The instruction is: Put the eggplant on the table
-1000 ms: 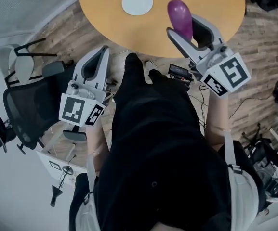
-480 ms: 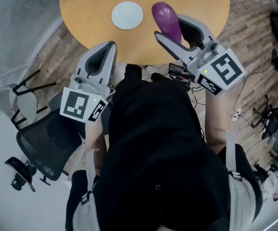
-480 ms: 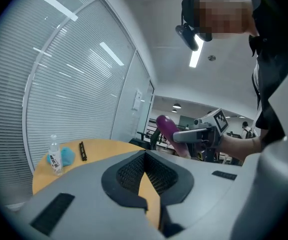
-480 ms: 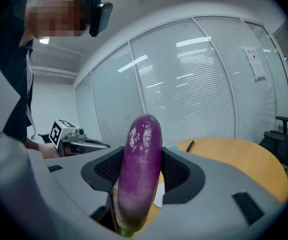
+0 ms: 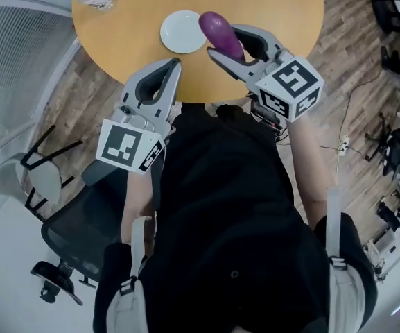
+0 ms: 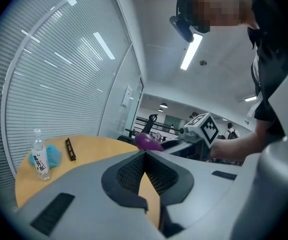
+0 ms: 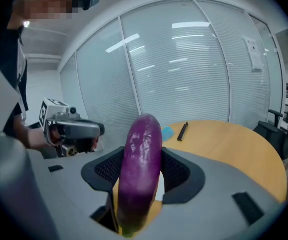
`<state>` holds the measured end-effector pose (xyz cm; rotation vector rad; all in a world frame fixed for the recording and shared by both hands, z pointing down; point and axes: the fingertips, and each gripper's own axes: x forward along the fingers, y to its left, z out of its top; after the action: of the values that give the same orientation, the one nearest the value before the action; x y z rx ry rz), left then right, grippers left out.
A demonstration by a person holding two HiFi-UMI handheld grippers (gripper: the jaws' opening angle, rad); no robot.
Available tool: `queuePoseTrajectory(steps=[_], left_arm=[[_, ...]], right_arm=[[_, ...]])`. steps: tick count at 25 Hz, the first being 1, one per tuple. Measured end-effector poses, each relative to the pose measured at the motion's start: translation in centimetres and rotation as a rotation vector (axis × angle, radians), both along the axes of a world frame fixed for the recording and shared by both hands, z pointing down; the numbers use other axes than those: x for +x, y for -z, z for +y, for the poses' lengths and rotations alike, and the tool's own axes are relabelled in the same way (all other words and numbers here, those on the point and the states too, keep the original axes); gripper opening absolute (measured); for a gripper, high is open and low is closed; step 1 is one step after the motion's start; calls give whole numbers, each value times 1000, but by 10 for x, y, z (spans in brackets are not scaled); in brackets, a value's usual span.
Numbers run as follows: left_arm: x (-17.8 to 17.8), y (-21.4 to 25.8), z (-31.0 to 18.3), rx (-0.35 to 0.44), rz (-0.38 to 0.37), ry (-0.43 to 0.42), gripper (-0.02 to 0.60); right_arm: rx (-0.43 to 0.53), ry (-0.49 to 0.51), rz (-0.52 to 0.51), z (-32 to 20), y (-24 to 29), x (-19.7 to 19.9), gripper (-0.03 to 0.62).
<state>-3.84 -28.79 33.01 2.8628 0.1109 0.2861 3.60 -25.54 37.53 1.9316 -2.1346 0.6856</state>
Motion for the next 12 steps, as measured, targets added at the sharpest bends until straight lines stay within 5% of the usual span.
queuePoseTrajectory(steps=[12], left_arm=[[-9, -13, -6, -30, -3, -57, 11]], right_arm=[[-215, 26, 38, -50, -123, 7, 233]])
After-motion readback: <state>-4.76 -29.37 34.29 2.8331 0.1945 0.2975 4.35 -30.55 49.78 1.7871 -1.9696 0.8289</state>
